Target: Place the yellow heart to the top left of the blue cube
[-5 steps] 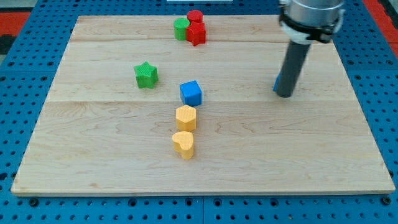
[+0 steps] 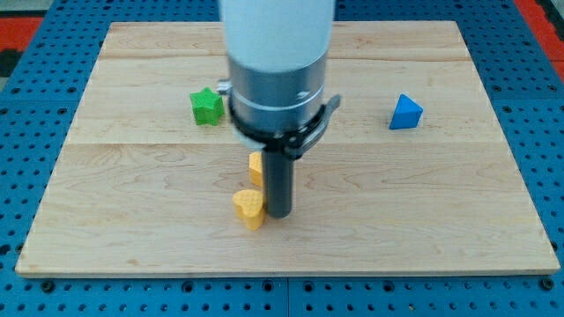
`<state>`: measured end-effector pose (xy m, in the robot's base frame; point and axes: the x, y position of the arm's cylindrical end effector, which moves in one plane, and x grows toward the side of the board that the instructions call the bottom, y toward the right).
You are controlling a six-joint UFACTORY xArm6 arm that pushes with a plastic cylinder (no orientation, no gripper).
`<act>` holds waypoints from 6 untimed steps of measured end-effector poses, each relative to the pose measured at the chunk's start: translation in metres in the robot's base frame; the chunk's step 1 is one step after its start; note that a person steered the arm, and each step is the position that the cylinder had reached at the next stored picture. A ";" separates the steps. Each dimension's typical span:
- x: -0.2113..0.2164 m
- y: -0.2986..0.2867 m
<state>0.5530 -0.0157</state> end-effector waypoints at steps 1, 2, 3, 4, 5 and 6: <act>0.029 -0.001; 0.027 -0.034; -0.002 -0.051; -0.043 -0.051; -0.078 -0.051; -0.109 -0.051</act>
